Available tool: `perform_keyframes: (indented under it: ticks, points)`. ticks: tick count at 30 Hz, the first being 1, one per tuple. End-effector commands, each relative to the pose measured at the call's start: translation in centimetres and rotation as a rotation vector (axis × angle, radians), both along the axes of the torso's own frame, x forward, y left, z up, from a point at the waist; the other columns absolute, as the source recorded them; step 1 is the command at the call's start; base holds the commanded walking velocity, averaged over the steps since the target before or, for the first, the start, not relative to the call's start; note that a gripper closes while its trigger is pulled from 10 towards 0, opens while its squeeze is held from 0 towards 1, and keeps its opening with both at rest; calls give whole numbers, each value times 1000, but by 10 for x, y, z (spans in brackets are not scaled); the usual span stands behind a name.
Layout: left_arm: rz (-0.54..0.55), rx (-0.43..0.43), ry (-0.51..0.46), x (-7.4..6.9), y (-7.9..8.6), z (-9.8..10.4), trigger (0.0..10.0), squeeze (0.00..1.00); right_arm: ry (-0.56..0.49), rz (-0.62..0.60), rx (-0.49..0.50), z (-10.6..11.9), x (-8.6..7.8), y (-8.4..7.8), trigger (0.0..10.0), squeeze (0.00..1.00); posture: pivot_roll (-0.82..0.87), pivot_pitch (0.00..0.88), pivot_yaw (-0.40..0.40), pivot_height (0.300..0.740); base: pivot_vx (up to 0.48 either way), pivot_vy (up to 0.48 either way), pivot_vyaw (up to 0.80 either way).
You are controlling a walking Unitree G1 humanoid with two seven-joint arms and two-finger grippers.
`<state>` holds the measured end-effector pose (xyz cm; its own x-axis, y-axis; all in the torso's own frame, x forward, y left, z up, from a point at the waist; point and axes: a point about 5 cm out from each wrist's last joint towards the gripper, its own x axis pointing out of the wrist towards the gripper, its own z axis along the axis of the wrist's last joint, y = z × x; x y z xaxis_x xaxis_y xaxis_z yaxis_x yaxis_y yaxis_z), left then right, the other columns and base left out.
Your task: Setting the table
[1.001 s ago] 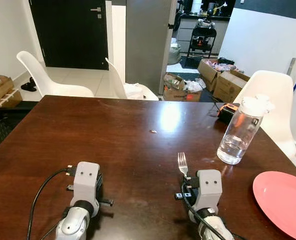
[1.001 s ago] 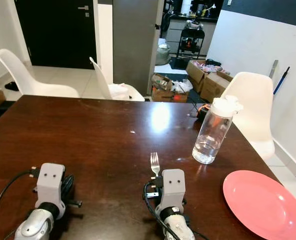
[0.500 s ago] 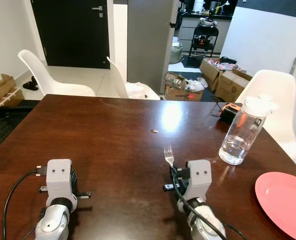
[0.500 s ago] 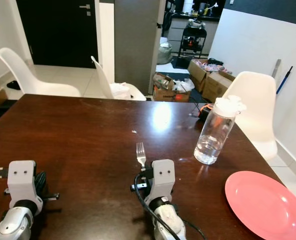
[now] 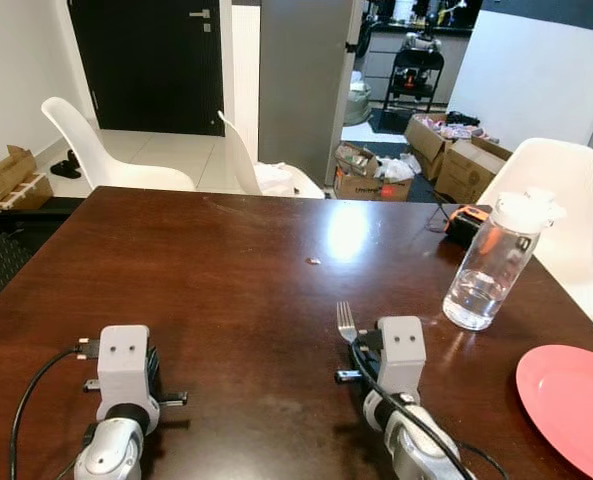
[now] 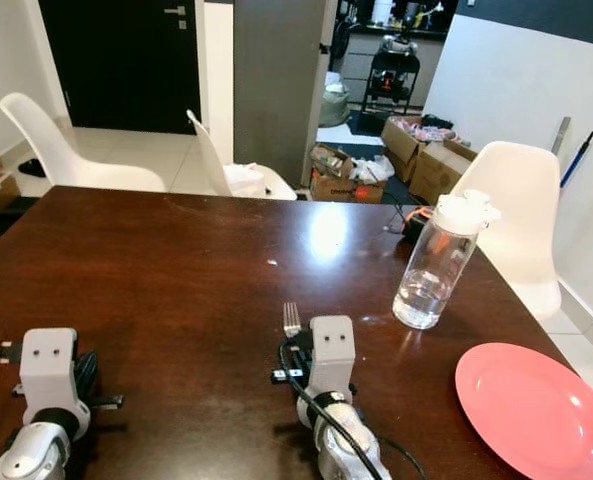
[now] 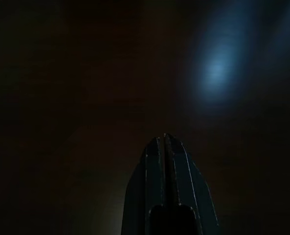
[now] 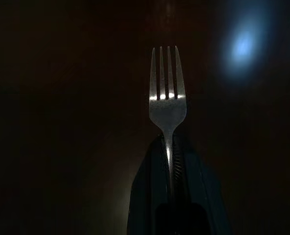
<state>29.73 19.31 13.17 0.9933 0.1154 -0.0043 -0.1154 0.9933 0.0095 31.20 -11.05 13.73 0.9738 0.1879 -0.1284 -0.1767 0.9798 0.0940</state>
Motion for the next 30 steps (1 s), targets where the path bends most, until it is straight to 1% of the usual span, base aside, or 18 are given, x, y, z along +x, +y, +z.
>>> perform_keyframes:
  ticks: [1, 3, 7, 9, 11, 13, 14, 18, 21, 23, 27, 30]
  points:
    - [-8, 13, 28, -4, -1, -5, 10000, 0, 44, -12, -9, -4, -2, -1, 10000, 0, 42, 149, 26, 740, 0, 0, 0]
    - [-20, 14, 32, -4, -3, -6, 10000, 0, 94, -17, -16, -9, -5, -4, 10000, 0, 41, 148, 27, 740, 0, 0, 0]
    - [-39, 17, 28, -5, -7, -4, 10000, 0, 125, -15, -17, -12, -9, -6, 10000, 0, 39, 147, 27, 740, 0, 0, 0]
    - [-53, 21, 23, -5, -9, -2, 10000, 0, 119, -25, -18, -10, -9, -7, 10000, 0, 36, 148, 27, 740, 0, 0, 0]
    - [-54, 21, 23, -4, -10, -2, 10000, 0, 104, -32, -33, -8, -8, -7, 10000, 0, 35, 149, 26, 740, 0, 0, 0]
    - [-58, 17, 27, -4, -12, -3, 10000, 0, 51, -39, -67, -2, -5, -8, 10000, 0, 33, 141, 27, 740, 0, 0, 0]
    - [-58, 17, 27, -4, -12, -3, 10000, 0, 51, -39, -67, -2, -5, -8, 10000, 0, 33, 141, 27, 740, 0, 0, 0]
    - [-84, 2, 34, -5, -20, -3, 10000, 0, -92, -41, -120, 11, -3, -8, 10000, 0, 31, 125, 26, 740, 0, 0, 0]
    - [-93, -14, 35, -7, -22, -3, 10000, 0, -113, -37, -119, 11, -3, -7, 10000, 0, 30, 123, 25, 740, 0, 0, 0]
    - [-92, -27, 31, -8, -19, -1, 10000, 0, -123, -41, -109, 9, -4, -7, 10000, 0, 34, 119, 23, 740, 0, 0, 0]
    - [-88, -23, 27, -8, -15, 2, 10000, 0, -126, -49, -95, 9, -5, -7, 10000, 0, 36, 118, 24, 740, 0, 0, 0]
    - [-102, -5, 30, -8, -11, 5, 10000, 0, -139, -51, -76, 8, -6, -7, 10000, 0, 39, 111, 27, 740, 0, 0, 0]
